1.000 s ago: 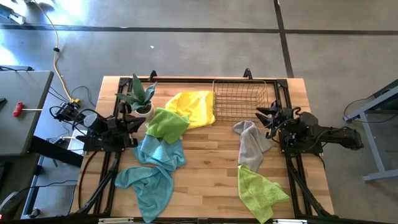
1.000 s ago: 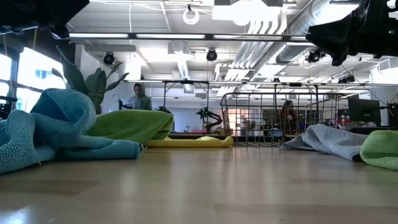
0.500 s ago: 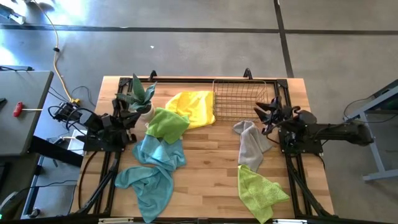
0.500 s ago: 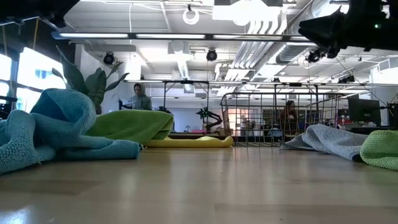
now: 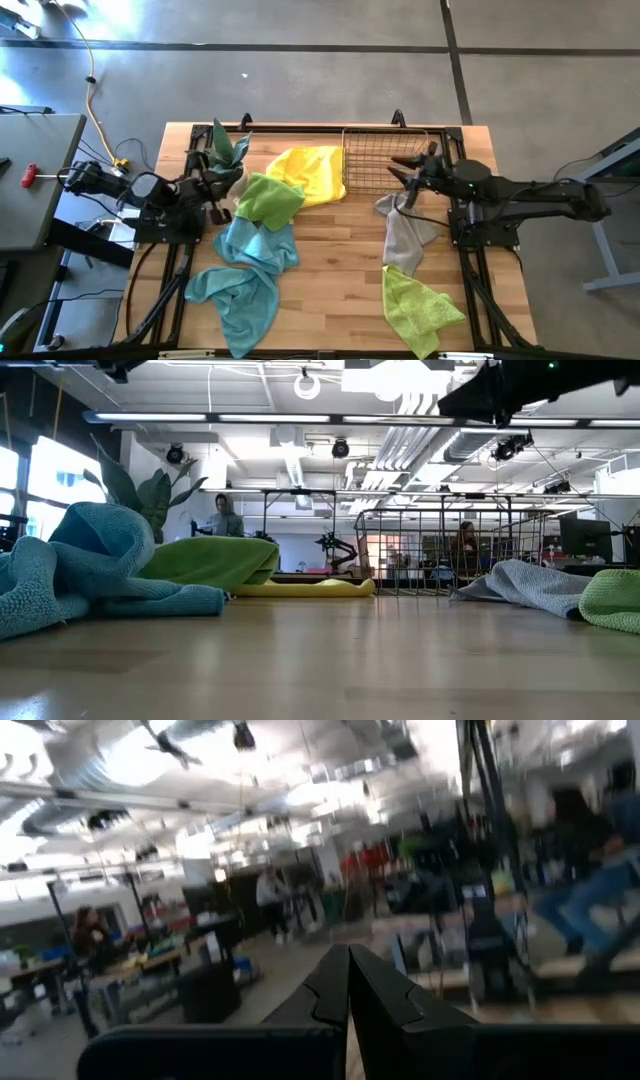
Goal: Fold microfiber towels
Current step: Fold the gray microfiber towel
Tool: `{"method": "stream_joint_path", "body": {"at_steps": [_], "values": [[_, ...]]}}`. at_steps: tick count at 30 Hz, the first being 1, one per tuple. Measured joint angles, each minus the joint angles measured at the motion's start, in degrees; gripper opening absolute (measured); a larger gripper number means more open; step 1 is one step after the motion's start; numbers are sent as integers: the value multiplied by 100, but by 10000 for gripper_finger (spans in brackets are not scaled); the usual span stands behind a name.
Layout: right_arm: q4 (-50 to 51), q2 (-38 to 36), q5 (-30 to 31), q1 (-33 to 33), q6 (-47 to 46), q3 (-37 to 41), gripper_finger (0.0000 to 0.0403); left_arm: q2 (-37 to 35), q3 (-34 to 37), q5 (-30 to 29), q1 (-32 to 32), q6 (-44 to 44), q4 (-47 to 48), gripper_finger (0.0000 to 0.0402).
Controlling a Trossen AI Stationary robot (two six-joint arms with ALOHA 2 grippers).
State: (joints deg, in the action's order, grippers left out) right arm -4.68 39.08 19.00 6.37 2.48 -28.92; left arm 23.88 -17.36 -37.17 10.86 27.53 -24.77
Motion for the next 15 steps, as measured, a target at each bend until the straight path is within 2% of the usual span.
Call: {"method": "stream_joint_path", "body": {"at_steps": [5,9,15], "values": [[1464,456,39,-12,-733,-728,124,869,-610,42,-216,-542,893,3],[2201,697,-63,-124,-1325,-1048,124,1596,-987,262,-336,-702,1051,3],[2752,1009,-924,-471,-2220,-1205,124,2636,-1612,545,-423,-920,1038,3]]}}
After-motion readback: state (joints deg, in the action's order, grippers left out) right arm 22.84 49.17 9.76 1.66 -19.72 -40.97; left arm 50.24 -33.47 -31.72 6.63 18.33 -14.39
